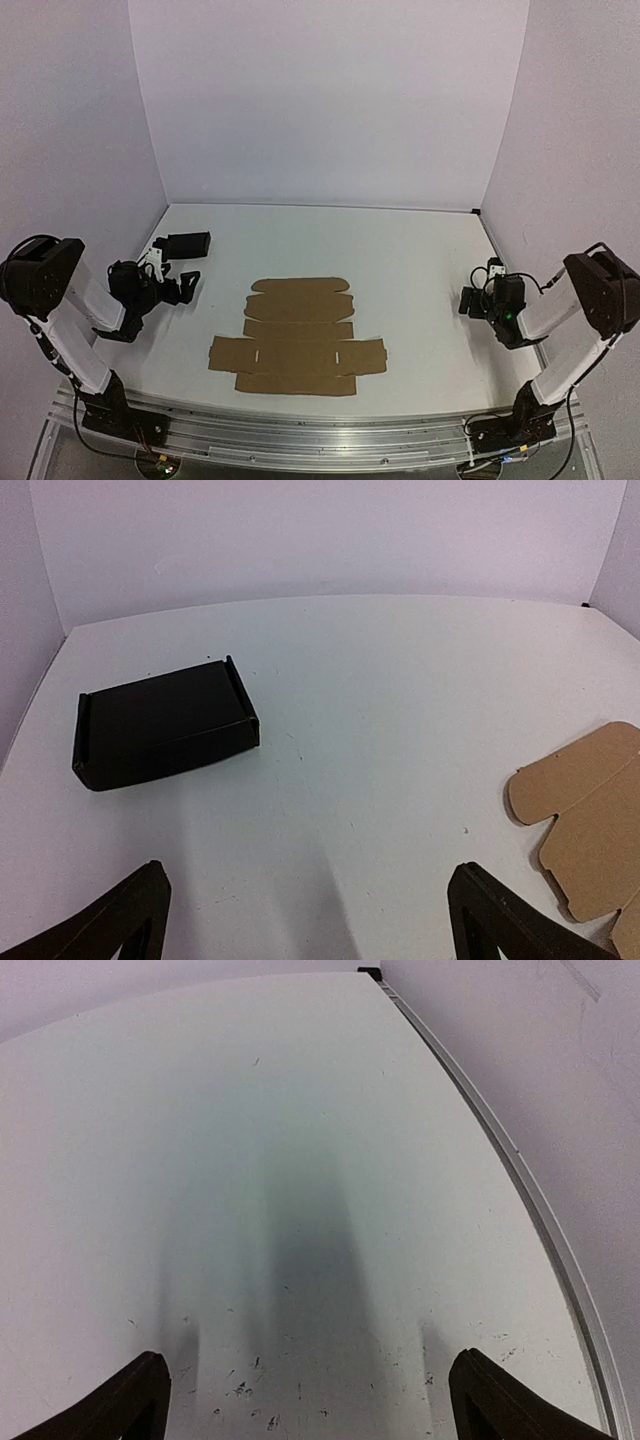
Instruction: Fold the paper box
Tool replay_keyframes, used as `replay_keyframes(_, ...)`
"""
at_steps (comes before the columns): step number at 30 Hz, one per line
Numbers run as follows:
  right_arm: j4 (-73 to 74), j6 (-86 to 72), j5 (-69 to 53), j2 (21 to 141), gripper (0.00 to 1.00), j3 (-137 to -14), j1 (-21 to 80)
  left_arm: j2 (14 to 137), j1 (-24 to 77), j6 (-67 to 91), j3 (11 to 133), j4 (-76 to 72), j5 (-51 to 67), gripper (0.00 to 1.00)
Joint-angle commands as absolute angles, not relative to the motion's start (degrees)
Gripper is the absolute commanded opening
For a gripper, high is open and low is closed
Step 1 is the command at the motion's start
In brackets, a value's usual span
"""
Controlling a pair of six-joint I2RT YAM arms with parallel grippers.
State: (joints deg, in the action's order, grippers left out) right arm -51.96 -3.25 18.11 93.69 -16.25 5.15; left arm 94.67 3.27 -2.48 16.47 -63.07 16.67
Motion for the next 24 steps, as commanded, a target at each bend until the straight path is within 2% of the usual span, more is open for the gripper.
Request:
replay_keyframes(1, -35.9, -5.1, 20.0, 84.5, 0.98, -24.2, 5.0, 94.7, 3.1, -1.7, 17.5, -66.1, 16.2, 1.0)
replay_keyframes(2, -31.0, -7.6, 20.1, 82.9, 0.98, -26.3, 5.0, 94.7, 3.1, -1.7, 17.5, -66.2, 16.2, 1.0)
replay_keyframes(5, -21.5, -12.0, 10.7, 78.9, 0.98, -32.0, 5.0, 94.9, 3.0, -1.6, 17.3, -67.2, 16.2, 1.0)
replay_keyframes(7, -14.6, -15.7, 3.7, 78.2, 0.94, -36.6, 5.0, 92.2, 3.1, -3.0, 16.5, -66.6, 19.8, 1.0)
replay_keyframes(10, -6.4, -22.1, -4.2, 77.4, 0.88, -42.0, 5.0, 79.4, 4.8, -13.5, 20.2, -47.5, 35.3, 1.0)
replay_keyframes(13, -4.0, -31.4, -13.4, 77.3, 0.78, -43.9, 6.1, 69.1, 12.1, -16.8, 21.7, -40.2, 34.6, 1.0)
replay_keyframes(15, -0.9, -35.6, -14.0, 78.5, 0.74, -44.9, 10.4, 66.1, 16.6, -25.7, 26.1, -25.8, 40.9, 1.0)
replay_keyframes(19, 10.2, -36.9, -8.8, 83.6, 0.73, -51.4, 21.1, 67.6, 27.8, -36.3, 34.4, -2.9, 39.9, 1.0)
replay_keyframes(21, 14.9, -39.5, -10.4, 87.2, 0.69, -54.3, 24.1, 69.0, 35.2, -43.3, 36.5, 4.5, 37.2, 1.0)
replay_keyframes(24, 17.4, -40.9, -13.8, 90.6, 0.66, -56.8, 28.7, 70.3, 44.0, -45.3, 37.8, 9.5, 32.5, 1.0)
